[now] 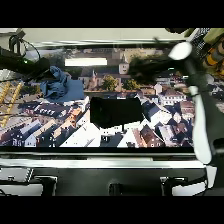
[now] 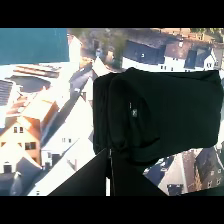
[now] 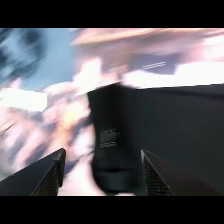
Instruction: Fold the clothes and pants, and hang the long-sleeved shirts on hangers.
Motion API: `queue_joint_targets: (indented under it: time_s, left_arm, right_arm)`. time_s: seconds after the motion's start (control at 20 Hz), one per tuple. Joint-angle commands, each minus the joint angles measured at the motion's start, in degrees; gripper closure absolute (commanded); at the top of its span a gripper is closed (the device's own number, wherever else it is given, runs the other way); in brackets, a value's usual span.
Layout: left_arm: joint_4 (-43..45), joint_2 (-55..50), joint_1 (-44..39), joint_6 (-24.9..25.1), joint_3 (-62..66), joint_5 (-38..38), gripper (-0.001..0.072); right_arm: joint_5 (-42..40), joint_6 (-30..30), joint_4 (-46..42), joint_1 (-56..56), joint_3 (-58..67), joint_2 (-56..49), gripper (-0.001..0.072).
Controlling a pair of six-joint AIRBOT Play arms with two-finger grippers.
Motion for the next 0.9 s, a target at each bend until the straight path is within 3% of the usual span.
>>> queue_joint_targets:
  time_s: [0.0, 0.15, 0.35, 0.85]
  left_arm:
    - [0.0, 0.0, 0.1, 0.1, 0.0, 0.0, 0.0691]
    - [0.0, 0.0, 0.0, 1.1, 0.0, 0.2, 0.0691]
    - [0.0, 0.0, 0.1, 1.7, 0.0, 0.5, 0.0691]
    - [0.0, -0.1, 0.1, 1.7, 0.0, 1.9, 0.0691]
  right_arm:
    - [6.6, -6.9, -0.5, -14.1, -3.7, 0.9, 0.0167]
    - [4.5, -12.9, 3.3, -19.4, -13.0, -0.4, 0.0167]
    - [1.6, -20.1, 9.3, -18.4, -21.7, -5.5, 0.0170]
    - [-2.5, -23.3, 11.9, -9.9, -23.6, -13.8, 0.0187]
